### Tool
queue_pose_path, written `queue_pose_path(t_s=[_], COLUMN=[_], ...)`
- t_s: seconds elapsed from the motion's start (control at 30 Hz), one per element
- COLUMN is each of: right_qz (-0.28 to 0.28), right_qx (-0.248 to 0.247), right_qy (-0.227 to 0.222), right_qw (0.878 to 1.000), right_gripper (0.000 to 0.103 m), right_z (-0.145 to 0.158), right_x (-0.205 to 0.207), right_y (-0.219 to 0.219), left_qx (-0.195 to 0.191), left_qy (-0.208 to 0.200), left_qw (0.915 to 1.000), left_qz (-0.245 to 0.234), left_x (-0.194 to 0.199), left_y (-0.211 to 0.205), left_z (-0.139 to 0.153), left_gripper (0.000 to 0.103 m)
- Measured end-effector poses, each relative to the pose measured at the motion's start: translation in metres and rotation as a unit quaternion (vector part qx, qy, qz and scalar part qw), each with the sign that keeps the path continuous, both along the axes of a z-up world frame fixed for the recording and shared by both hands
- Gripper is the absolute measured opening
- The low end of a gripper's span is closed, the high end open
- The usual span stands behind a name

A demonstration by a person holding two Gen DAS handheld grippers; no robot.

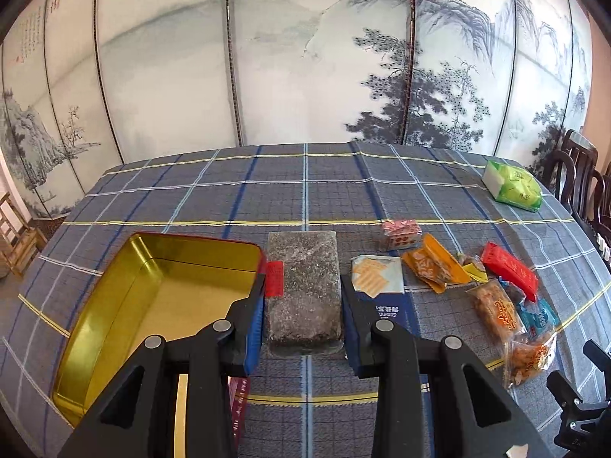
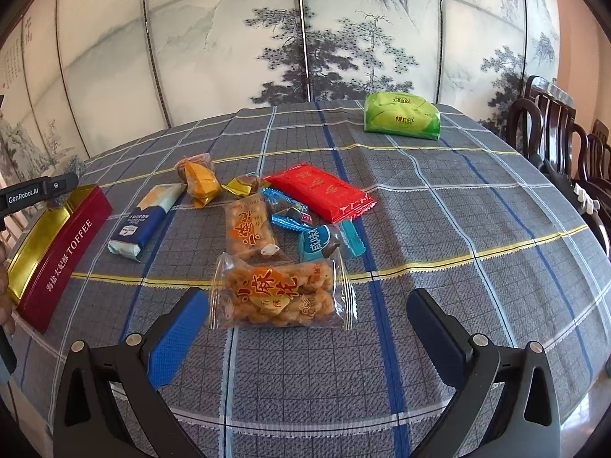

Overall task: Organize snacks
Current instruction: 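Carry the grey cake over the tin and release it inside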

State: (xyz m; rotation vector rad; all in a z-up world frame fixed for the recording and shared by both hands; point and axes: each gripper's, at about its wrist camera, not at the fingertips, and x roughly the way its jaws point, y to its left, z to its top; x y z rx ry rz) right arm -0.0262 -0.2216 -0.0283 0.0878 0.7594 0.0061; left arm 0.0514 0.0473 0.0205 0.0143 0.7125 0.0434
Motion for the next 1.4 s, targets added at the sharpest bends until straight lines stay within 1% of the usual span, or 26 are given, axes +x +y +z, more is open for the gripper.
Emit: queue_pose_path(t_s=[0.2,0.37,0.57,0.63,0.73,0.9,1.07,1.27,1.4], right_qz=[0.003,0.002,0.009,0.011,0.014,0.016,0.017,0.022,0.021], right_qx=[0.003,0.004,0.005,0.003,0.004,0.004,0.003,0.001,0.000], right_qy=[0.000,0.004,0.008,0.008,0.012,0.014,0.018,0.020,0.020], right_qw=[1.000,1.000,1.000,1.000,1.000,1.000,1.000,1.000,1.000], right_gripper=[0.103,0.103,0.103,0.103,0.103,0.103,0.103,0.103,0.103], right_z=[-0.001,-0.002,-0.005,-0.006,-0.008,-0.009,-0.012,-0.014,-0.014], right_x=[0.000,-0.001,-0.002,-0.003,-0.003,-0.003,-0.002,-0.003,-0.003], right_y=[0.001,-0.001,0.001,0.002,0.003,0.004,0.005,0.007,0.008], left_qx=[0.006,-0.002,0.014,0.026,0.031,0.034,0.038,0.042,0.031], left_qy=[0.007,0.019,0.027,0.030,0.042,0.052,0.057,0.062,0.070], left_qw=[0.9995,0.9981,0.9957,0.9946,0.9929,0.9906,0.9900,0.9892,0.9896], left_qz=[0.029,0.059,0.088,0.096,0.107,0.122,0.124,0.126,0.122], left_x=[0.004,0.008,0.007,0.008,0.011,0.013,0.014,0.017,0.025], left_y=[0.031,0.063,0.093,0.100,0.112,0.124,0.129,0.134,0.139], left_z=[0.000,-0.002,-0.009,-0.014,-0.022,-0.032,-0.036,-0.035,-0.030], left_gripper=[0.031,0.031,0.031,0.031,0.031,0.031,0.031,0.031,0.031])
